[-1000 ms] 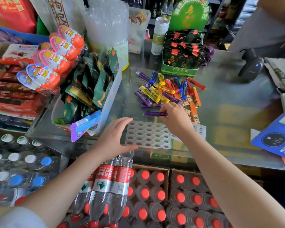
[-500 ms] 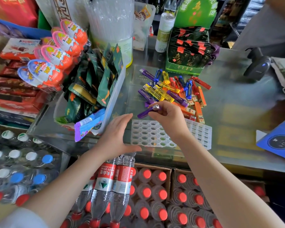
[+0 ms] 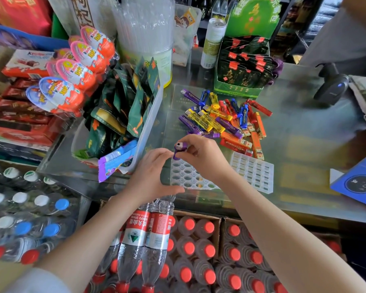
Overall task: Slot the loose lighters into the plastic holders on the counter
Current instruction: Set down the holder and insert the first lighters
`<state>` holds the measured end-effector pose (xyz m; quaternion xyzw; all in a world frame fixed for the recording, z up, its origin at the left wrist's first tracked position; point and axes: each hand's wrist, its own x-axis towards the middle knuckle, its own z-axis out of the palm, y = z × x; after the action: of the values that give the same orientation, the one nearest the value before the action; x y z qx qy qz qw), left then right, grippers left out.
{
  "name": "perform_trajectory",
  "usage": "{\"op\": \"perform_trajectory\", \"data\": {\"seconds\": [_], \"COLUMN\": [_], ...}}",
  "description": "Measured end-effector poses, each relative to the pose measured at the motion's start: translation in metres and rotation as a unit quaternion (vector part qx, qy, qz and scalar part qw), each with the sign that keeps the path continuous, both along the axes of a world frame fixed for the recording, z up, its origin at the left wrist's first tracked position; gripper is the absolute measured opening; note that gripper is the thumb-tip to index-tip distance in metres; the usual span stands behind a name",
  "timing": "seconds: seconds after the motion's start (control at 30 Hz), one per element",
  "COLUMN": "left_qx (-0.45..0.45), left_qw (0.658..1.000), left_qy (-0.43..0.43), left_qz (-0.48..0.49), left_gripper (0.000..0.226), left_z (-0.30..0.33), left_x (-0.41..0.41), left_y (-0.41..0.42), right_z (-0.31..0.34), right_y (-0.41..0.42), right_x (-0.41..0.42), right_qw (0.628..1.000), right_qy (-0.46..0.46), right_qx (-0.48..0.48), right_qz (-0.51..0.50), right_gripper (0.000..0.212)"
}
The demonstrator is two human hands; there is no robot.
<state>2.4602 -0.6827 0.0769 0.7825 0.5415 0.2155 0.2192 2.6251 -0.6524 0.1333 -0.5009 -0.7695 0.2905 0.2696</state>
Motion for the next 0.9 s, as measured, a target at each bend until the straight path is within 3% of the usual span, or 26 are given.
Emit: {"op": "perform_trajectory", "data": {"seconds": [0.37,0.57,0.73,0.9], "left_qx": [0.017,0.027,0.031,0.025], "left_qw": [1.0,1.0,0.999,1.0], "left_qy": [0.006,0.009,0.014,0.002], "left_qz": [0.008,0.014,0.014,0.008], "left_gripper": [0.092,0.092,0.091,0.091], "left_z": [-0.002,0.0,0.0,0.001], "left_x": [0.001,0.002,0.002,0.002], "left_y": [-0.001,-0.003,-0.002,-0.003], "right_z": [-0.009,-0.017,-0.025,-0.018], "right_y": [0.016,0.035,0.049,0.065], "right_x": [0.007,0.021,0.013,-0.003], "right_qw": [0.99,0.973,0.954,0.957], "right_qy": [-0.135,-0.193,-0.259,-0.262], "right_qx": [0.01,0.095,0.12,0.088], "right_qz": [0.036,-0.088,-0.089,-0.083], "right_gripper": [0.028,0.023,0.025,0.027]}}
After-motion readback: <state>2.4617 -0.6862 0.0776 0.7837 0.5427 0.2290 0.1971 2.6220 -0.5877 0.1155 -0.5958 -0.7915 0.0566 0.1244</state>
